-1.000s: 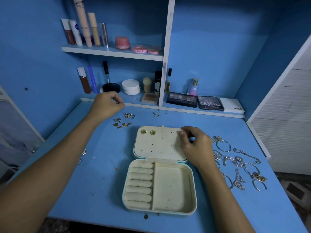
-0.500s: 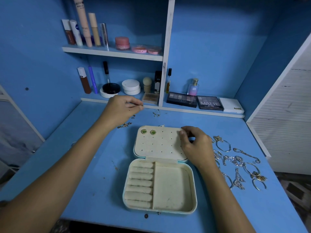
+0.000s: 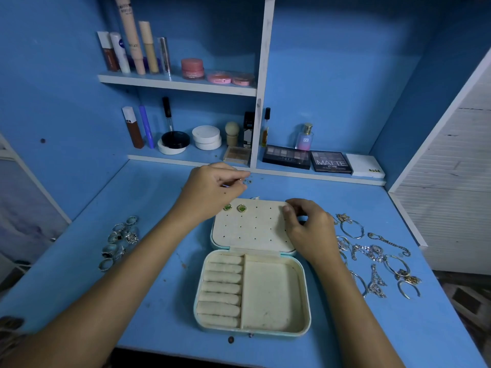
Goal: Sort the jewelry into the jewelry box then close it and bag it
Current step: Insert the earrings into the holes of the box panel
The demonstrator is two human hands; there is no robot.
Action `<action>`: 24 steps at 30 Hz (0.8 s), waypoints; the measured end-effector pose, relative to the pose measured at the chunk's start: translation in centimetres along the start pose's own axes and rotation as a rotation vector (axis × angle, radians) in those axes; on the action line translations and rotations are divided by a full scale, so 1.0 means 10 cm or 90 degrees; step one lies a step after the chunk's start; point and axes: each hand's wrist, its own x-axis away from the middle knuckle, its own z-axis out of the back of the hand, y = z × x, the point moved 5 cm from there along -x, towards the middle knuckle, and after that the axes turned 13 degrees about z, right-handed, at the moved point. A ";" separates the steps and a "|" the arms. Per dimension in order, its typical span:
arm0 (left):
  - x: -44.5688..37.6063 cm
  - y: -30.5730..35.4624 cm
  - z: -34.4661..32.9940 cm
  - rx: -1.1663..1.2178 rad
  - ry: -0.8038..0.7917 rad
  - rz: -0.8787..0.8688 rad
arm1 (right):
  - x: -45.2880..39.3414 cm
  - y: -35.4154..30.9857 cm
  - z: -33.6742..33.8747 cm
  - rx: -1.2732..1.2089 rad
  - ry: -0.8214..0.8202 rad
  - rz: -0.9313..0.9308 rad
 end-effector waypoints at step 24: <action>0.14 0.00 -0.21 -0.152 -0.027 -0.055 | 0.00 -0.02 0.01 0.006 0.002 0.005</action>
